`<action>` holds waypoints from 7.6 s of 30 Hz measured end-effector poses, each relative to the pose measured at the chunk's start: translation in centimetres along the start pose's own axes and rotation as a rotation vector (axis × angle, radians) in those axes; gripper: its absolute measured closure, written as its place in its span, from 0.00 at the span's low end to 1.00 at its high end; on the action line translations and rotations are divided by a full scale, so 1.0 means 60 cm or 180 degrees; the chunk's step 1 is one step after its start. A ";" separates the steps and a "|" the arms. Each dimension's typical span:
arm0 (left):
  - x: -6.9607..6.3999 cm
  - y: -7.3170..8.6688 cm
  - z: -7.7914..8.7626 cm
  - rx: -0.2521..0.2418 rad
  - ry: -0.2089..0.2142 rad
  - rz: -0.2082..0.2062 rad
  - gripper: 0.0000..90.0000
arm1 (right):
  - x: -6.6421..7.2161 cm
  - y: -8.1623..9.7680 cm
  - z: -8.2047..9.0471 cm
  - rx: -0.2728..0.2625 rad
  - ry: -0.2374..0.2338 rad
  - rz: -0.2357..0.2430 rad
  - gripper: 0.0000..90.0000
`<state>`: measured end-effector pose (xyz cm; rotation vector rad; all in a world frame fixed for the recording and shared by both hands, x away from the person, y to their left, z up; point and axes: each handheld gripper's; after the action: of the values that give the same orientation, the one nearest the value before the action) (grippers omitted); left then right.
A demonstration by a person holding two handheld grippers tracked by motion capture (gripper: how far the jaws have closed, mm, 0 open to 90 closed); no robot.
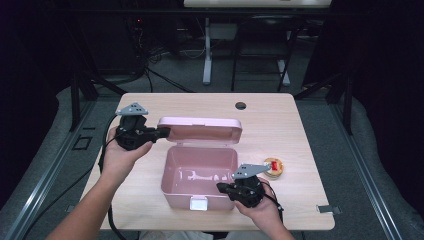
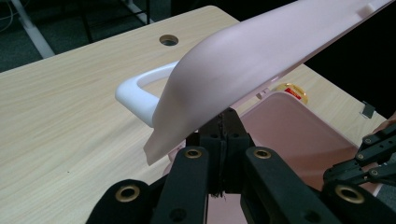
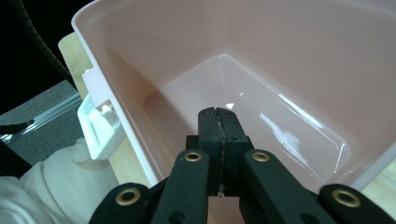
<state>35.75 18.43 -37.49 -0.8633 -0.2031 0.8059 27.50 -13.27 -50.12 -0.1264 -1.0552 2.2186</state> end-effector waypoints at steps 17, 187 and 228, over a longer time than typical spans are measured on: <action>0.017 0.000 -0.008 0.0026 -0.0070 0.0092 0.98 | 0.000 0.001 0.000 -0.0010 -0.0003 0.0004 1.00; -0.073 0.192 -0.092 0.0568 0.0418 -0.0324 0.90 | -0.148 -0.022 0.089 -0.0003 0.0902 -0.0107 0.45; -0.081 0.194 -0.102 0.0590 0.0322 -0.0320 0.94 | -0.260 -0.011 0.067 0.0872 0.1138 -0.0707 0.29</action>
<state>28.85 15.81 -49.40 -0.7112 -0.0803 0.6741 38.47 -25.09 -49.88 -0.2607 -0.5393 2.0185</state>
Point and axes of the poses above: each handheld gripper's, and its own axes: z roughly backward along the jaws, y roughly out of its underside, x roughly to its left, and after that the axes turned 7 degrees about x, right-handed
